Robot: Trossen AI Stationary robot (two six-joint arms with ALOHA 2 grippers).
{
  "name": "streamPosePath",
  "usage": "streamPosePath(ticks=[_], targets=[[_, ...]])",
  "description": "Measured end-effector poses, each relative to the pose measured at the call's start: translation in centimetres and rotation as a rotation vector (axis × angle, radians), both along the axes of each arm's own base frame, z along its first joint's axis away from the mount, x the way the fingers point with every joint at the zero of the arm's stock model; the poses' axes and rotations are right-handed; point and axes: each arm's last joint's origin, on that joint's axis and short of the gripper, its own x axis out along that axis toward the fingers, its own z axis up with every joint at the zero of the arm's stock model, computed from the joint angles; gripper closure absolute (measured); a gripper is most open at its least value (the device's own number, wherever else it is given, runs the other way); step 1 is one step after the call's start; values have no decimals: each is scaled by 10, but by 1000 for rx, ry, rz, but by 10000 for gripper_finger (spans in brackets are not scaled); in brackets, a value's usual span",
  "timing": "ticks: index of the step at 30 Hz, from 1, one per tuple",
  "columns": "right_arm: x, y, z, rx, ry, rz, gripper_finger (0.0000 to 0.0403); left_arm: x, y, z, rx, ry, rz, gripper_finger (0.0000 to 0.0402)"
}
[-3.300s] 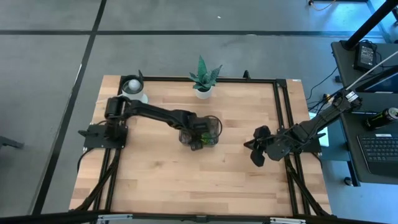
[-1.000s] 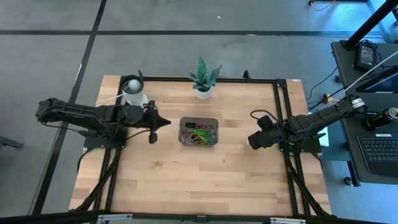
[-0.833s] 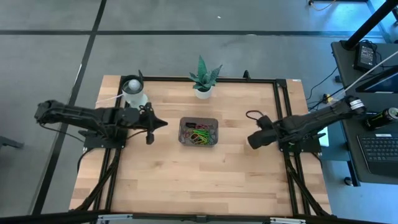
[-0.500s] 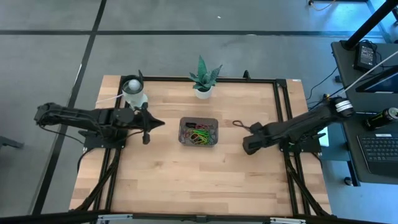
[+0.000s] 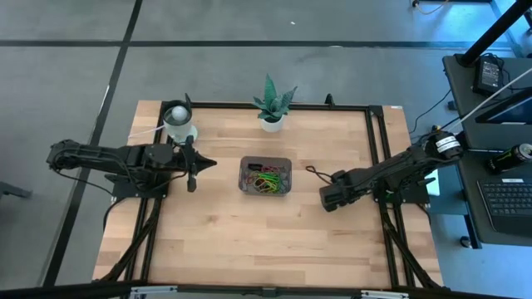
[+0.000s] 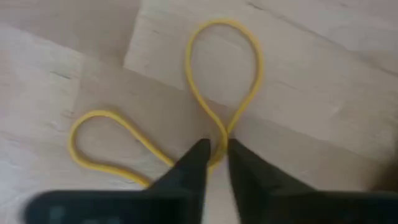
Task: Pick and place rubber bands into bin
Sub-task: Put the yellow rubber band into the black bin
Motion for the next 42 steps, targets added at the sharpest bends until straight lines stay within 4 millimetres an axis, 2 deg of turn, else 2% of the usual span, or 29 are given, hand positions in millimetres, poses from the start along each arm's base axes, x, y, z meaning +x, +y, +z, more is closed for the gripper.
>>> streamPosePath(ticks=[2, 3, 9, 15, 21, 28, 31, 34, 42], targets=[[0, 0, 5, -3, -2, 6, 384, 0, 0, 0, -8, 2, 2, 400], [0, 0, 8, -3, -13, 13, 391, 0, 0, 0, -14, 1, 5, 400], [-2, -1, 17, -18, -74, 3, 399, 0, 0, -1, -15, 2, 5, 400], [2, 0, 18, -2, -119, 3, 401, -1, 0, -2, -2, -12, -9, 400], [5, 1, 18, 0, -147, 2, 401, -1, -1, -34, -34, -202, -29, 400], [11, 2, 24, 2, -187, 5, 402, -8, -1, -62, -48, -281, -48, 400], [19, 3, 38, -34, -197, 39, 402, -10, 0, -65, -24, -257, -49, 400], [30, 4, 62, -62, -213, 109, 402, -12, 3, -62, 12, -275, -46, 400], [64, -5, 153, -203, -390, 280, 403, -17, 12, -62, 22, -275, -62, 400]])
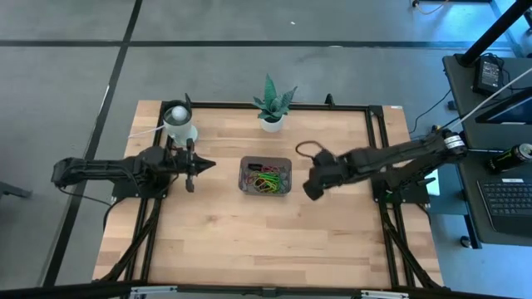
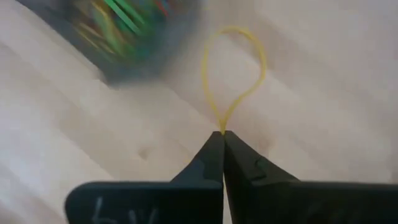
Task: Pick and place rubber bands into bin
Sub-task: Put the yellow rubber band into the black bin
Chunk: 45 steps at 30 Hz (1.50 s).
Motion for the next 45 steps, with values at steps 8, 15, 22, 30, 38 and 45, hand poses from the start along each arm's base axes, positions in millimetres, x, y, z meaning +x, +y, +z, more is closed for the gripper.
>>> streamPosePath(ticks=[8, 15, 22, 30, 38, 45], targets=[[34, -30, 64, -132, -229, 111, 403, -6, 6, 2, -17, -36, -8, 400], [100, -39, 64, -230, -307, 300, 403, -9, 6, -1, -37, -9, -15, 400], [161, -43, 13, -170, -159, 490, 403, -11, 5, 1, -31, -37, -15, 400], [182, -57, -58, -40, 61, 535, 403, -11, 5, 2, -29, -39, -14, 400], [192, -62, -101, 64, 129, 578, 403, -11, 5, 2, -62, -43, -12, 400], [194, -68, -112, 116, 131, 563, 391, -11, 5, 2, -72, -45, -11, 400]])
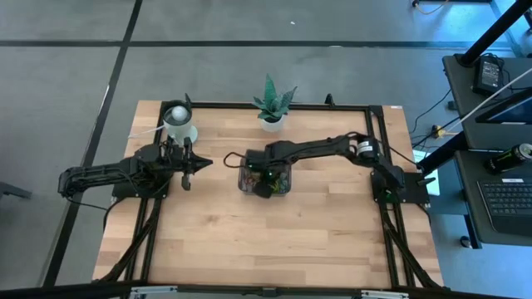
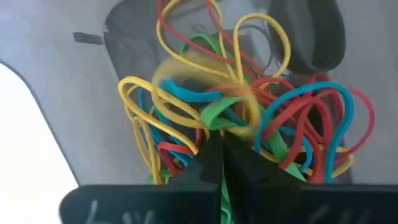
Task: Pick and place rubber bands into bin
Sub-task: Put the yellow rubber band into the black bin, then return to Home Position
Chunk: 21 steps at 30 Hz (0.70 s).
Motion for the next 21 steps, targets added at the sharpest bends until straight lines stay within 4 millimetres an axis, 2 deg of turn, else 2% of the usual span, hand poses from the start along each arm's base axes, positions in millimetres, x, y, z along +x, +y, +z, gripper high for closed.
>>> streamPosePath(ticks=[3, 14, 21], targets=[[-3, -2, 9, -2, -11, -5, 380, 0, 0, 0, 0, 0, 0, 400], [-19, -3, 76, -46, -158, -16, 317, 0, 0, 0, 0, 0, 0, 400], [-39, -1, 103, -116, -170, 56, 307, 0, 0, 0, 0, 0, 0, 400]])
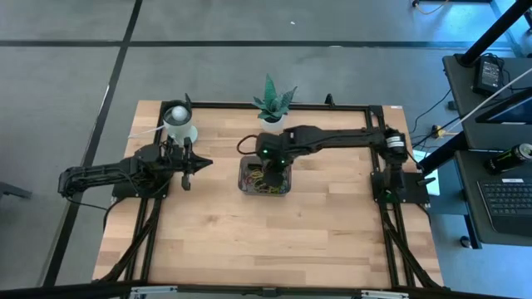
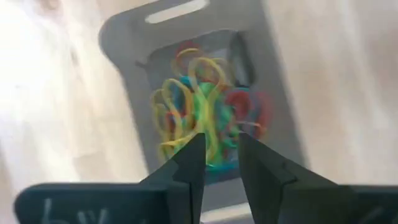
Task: Pick and place rubber bands into bin
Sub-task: Return to Home Position
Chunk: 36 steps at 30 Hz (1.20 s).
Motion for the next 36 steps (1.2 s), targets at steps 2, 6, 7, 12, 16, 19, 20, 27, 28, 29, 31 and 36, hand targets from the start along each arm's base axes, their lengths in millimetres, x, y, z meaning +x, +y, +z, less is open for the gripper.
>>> streamPosePath(ticks=[2, 6, 7, 12, 16, 19, 20, 27, 28, 29, 31, 36], targets=[[-7, 3, 5, -60, -46, 13, 315, 0, 0, 0, -1, 5, 0, 400], [-31, 7, 1, -95, -172, 29, 345, 1, 0, -1, -3, 11, 2, 400], [-39, 8, -2, -97, -218, 30, 354, 1, 0, -1, -3, 12, 1, 400], [-87, 10, -21, -73, -378, 28, 397, 1, 0, -1, -4, 17, 7, 400], [-128, 13, -29, -35, -518, 8, 390, 1, 0, -2, -5, 21, 8, 400], [-158, 15, -35, -49, -586, 32, 396, 1, 0, -2, -4, 19, 7, 400], [-168, 15, -36, -48, -614, 43, 398, 1, 0, -1, -4, 19, 7, 400], [-226, 20, -48, -20, -733, 132, 401, 1, 0, -2, -4, 20, 7, 400], [-233, 20, -51, -16, -752, 136, 401, 1, 0, -2, -4, 20, 7, 400], [-239, 21, -53, -10, -783, 140, 401, 1, 0, -2, -4, 20, 7, 400], [-250, 22, -59, 10, -846, 151, 401, 1, 0, -2, -4, 20, 7, 400], [-273, 28, -76, 20, -983, 191, 402, 1, 0, -2, -4, 20, 7, 400]])
